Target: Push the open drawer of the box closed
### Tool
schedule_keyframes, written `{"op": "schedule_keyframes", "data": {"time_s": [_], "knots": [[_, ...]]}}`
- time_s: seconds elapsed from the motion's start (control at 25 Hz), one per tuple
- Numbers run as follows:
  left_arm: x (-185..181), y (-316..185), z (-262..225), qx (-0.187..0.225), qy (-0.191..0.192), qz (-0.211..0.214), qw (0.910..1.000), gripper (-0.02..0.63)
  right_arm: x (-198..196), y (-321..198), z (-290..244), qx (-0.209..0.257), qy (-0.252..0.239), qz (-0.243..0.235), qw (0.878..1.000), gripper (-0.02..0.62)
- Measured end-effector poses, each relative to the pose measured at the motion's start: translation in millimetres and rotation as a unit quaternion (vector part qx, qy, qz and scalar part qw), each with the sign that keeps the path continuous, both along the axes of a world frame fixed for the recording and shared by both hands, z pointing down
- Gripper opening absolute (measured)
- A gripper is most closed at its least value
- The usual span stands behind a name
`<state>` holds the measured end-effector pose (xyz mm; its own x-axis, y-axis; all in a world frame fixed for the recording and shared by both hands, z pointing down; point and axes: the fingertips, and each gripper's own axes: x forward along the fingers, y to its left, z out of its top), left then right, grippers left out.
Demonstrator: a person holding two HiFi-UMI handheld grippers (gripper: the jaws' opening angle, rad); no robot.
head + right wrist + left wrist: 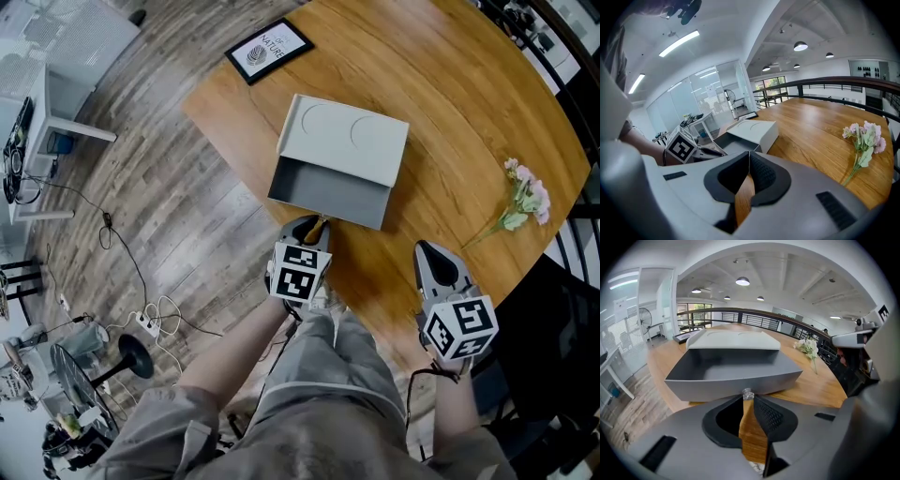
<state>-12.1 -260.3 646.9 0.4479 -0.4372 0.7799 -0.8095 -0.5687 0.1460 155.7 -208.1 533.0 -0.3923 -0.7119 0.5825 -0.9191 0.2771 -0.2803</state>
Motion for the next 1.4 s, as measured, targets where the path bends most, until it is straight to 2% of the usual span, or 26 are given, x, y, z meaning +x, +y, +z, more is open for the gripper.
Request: {"op": "schedule_keyframes", "data": {"time_s": [0.24,0.44,0.92,1.04,1.12,1.24,1.4], "knots": [[8,-29,0,0.013,-0.008,0.009,0.9998,0.08,6,-5,-1,-0.005,-0.035,0.02,0.999,0.032],[18,-52,1,0.025,-0.006,0.011,0.9996,0.08,12,-11,1,-0.015,-0.085,0.047,0.995,0.032],[30,-84,3,0.039,0.008,0.006,0.9992,0.081,25,-8,2,-0.007,-0.074,0.067,0.995,0.032],[28,-82,1,0.042,0.006,0.001,0.9991,0.092,28,-7,-2,-0.002,-0.071,0.069,0.995,0.032],[23,-77,-1,0.041,0.002,-0.004,0.9992,0.14,27,-7,-8,0.003,-0.069,0.068,0.995,0.032],[10,-66,-11,0.04,-0.001,-0.011,0.9991,0.143,23,-6,-22,0.017,-0.066,0.063,0.996,0.032],[-4,-47,-43,0.058,0.022,-0.017,0.9979,0.116,15,-3,-50,0.041,-0.058,0.05,0.996,0.032]]}}
